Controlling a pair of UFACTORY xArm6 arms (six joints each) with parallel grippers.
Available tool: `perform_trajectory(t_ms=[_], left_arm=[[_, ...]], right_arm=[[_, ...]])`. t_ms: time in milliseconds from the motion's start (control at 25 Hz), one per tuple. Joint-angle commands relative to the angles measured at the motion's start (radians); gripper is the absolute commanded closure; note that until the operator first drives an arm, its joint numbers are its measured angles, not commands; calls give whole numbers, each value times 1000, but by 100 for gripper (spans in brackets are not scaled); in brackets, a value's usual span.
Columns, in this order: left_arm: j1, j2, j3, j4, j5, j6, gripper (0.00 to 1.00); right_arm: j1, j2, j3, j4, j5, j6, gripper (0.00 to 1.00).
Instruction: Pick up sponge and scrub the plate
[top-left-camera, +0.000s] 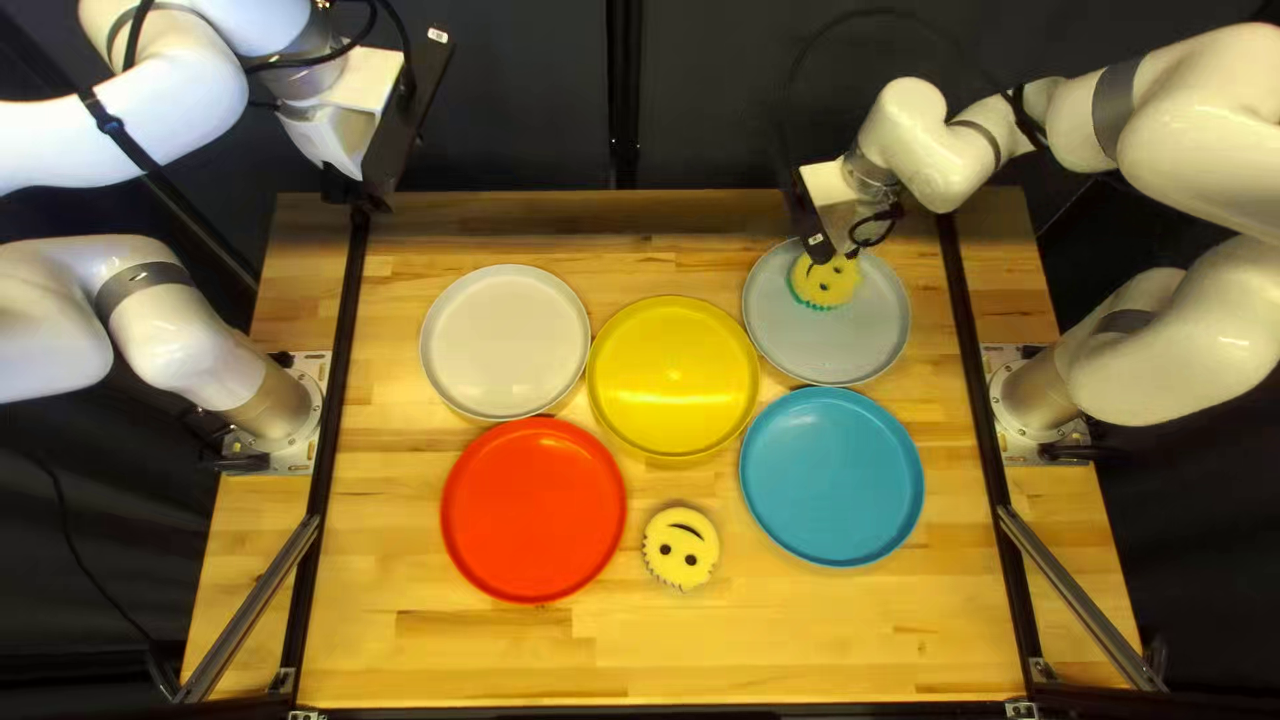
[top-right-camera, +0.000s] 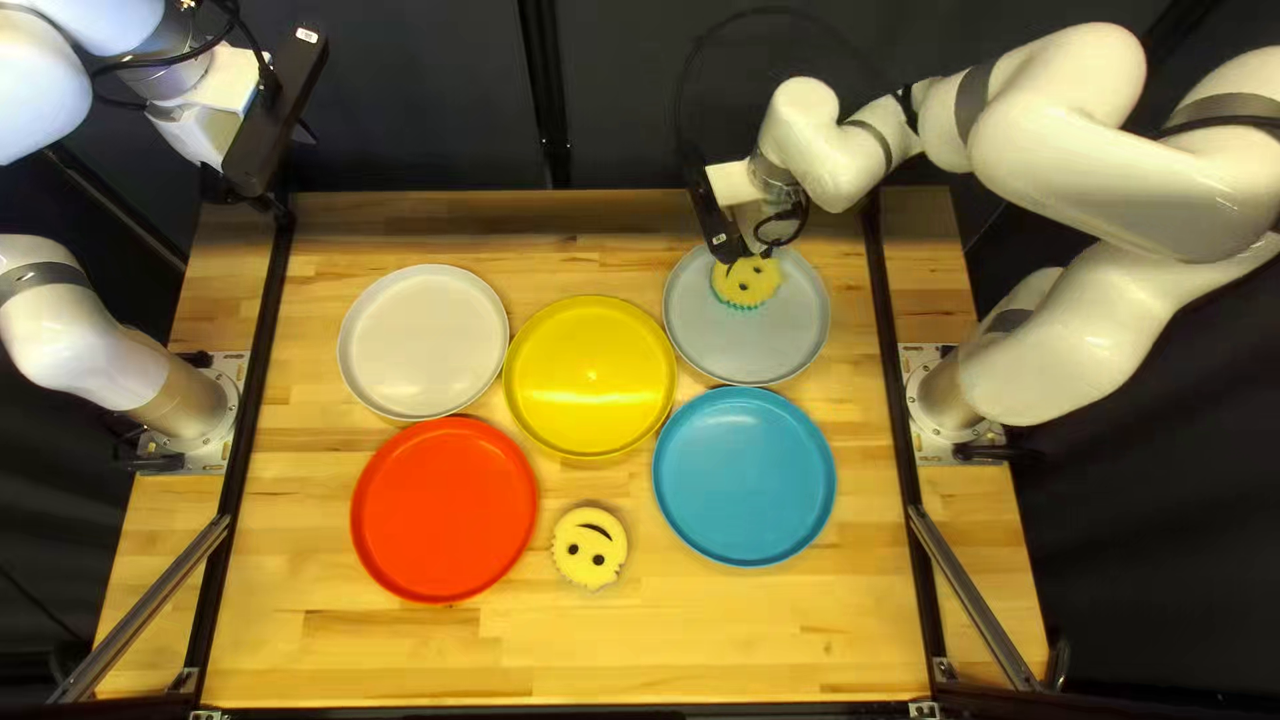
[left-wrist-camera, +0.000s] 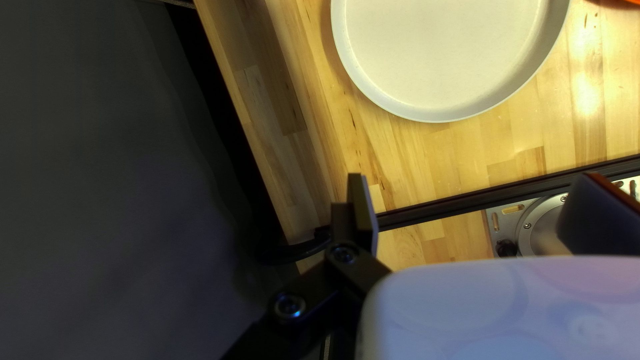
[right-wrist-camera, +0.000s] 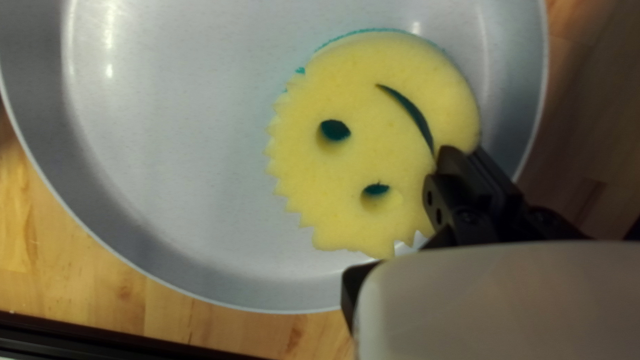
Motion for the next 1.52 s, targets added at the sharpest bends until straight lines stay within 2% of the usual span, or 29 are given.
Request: perform_trajectory(t_ms=[40,240,480,680,840,1520], left_arm=[[0,0,0,0,0,0,0],[0,0,0,0,0,0,0],[0,0,0,0,0,0,0],[0,0,0,0,0,0,0],[0,0,0,0,0,0,0],[0,0,0,0,0,0,0]], right_arm=[[32,-77,75,4,-9,10,100],[17,-110,112,-5,-4,-7,100],[-66,-3,33,9,-6,-85,100],[-100,66,-40,7,10,-107,100],[-107,77,-58,-2,21,-104,100],[2,-128,133,-42,19,17,100]])
